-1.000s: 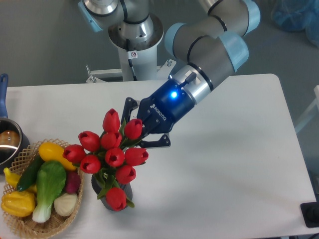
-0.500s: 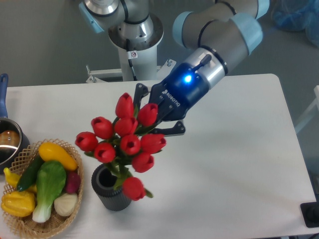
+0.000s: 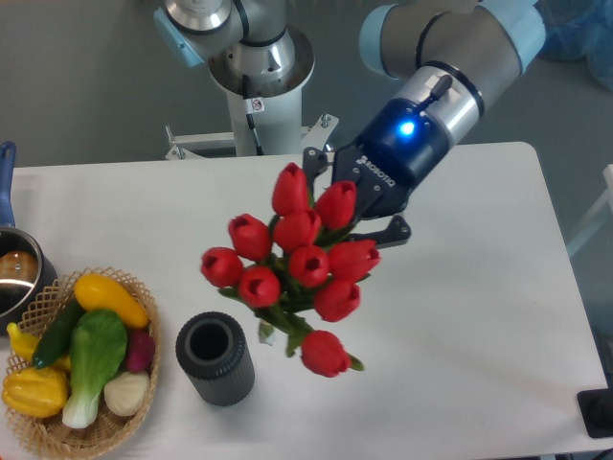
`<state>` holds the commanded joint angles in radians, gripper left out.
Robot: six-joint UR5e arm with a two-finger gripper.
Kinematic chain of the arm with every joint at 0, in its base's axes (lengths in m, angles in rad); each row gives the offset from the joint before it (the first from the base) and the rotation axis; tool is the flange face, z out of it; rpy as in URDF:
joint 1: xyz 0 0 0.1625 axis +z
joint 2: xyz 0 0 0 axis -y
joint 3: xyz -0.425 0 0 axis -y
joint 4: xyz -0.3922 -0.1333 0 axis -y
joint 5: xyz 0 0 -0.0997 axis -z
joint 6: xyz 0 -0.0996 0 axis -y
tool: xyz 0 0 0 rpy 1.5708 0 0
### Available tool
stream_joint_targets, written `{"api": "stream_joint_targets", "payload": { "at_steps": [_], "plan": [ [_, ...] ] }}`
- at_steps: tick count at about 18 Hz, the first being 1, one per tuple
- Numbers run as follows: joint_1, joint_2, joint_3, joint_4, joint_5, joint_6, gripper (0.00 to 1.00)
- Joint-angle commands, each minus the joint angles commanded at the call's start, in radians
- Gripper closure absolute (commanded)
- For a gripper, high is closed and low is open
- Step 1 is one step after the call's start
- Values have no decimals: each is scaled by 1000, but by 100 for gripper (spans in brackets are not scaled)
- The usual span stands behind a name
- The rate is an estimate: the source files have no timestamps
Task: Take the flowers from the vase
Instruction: 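Carry the tulip bouquet away from the vase over the table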
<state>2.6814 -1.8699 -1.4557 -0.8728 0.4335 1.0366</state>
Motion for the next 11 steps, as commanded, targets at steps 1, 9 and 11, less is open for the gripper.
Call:
{"api": "stream_joint_targets", "payload": {
  "at_steps": [1,9,11],
  "plan": [
    [0,0,-2,-2,61,32,97],
    [34,-14,-38,-5,215,227,97],
    [57,-12,-66,-5,217,232,100]
  ]
}}
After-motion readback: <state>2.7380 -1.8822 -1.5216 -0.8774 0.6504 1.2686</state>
